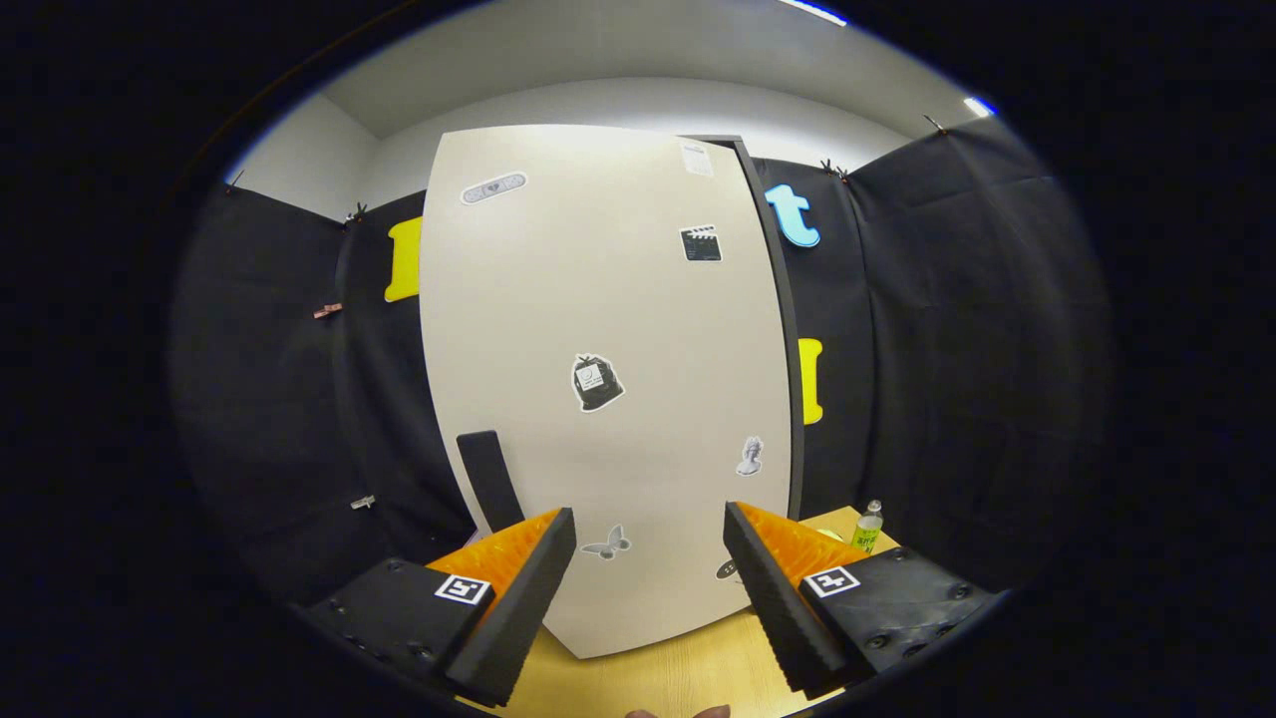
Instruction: Open the shoe cabinet door, grab the shoes and put them into the shoe cabinet, then close the shoe cabinet door.
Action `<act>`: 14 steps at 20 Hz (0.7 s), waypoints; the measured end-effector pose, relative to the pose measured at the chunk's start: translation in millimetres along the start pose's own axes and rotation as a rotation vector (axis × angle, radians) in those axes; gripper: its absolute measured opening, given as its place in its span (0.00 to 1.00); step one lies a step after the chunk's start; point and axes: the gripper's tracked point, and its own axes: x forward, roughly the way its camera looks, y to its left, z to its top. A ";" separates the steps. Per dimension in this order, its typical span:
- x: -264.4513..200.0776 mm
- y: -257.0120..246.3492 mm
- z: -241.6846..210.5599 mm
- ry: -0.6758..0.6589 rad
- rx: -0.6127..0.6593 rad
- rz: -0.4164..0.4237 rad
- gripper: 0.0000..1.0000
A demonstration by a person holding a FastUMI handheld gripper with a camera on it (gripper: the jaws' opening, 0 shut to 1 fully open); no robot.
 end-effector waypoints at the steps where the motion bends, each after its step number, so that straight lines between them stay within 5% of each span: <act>1: 0.0 3.6 1.3 -0.001 -0.013 0.006 0.98; 14: 11.7 8.0 5.5 -0.016 -0.089 -0.011 0.98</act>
